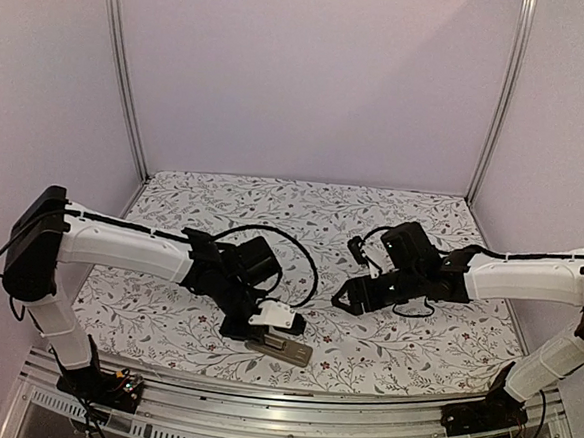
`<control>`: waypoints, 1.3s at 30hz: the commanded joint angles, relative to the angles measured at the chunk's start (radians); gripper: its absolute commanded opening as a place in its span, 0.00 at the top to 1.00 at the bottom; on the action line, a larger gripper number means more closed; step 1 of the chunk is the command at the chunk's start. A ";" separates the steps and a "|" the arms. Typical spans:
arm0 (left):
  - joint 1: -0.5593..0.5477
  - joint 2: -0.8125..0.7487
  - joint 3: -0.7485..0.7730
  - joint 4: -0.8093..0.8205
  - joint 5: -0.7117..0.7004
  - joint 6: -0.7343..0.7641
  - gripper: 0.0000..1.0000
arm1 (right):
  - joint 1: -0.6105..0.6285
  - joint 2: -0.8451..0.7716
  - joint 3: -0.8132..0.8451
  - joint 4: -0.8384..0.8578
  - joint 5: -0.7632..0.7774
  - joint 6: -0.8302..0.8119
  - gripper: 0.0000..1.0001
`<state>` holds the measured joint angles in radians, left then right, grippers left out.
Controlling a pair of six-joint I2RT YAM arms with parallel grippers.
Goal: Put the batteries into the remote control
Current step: Press the battery in the battery compartment.
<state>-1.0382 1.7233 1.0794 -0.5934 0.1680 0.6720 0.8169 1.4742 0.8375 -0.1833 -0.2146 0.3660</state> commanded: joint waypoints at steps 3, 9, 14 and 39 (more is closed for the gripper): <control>-0.001 0.015 0.022 -0.086 -0.043 -0.038 0.86 | -0.003 -0.010 -0.044 0.021 -0.121 0.063 0.32; 0.065 -0.058 -0.037 -0.026 0.061 -0.070 0.86 | 0.095 0.007 -0.038 0.101 -0.161 0.041 0.46; 0.203 -0.236 -0.176 0.109 0.132 -0.075 0.86 | 0.149 0.099 0.071 0.070 -0.186 -0.056 0.87; 0.354 -0.587 -0.482 0.457 0.256 -0.348 0.86 | 0.297 0.506 0.338 -0.090 -0.127 -0.145 1.00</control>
<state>-0.6922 1.1503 0.6159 -0.1841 0.4129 0.3412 1.0931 1.9430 1.1667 -0.2001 -0.3740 0.2443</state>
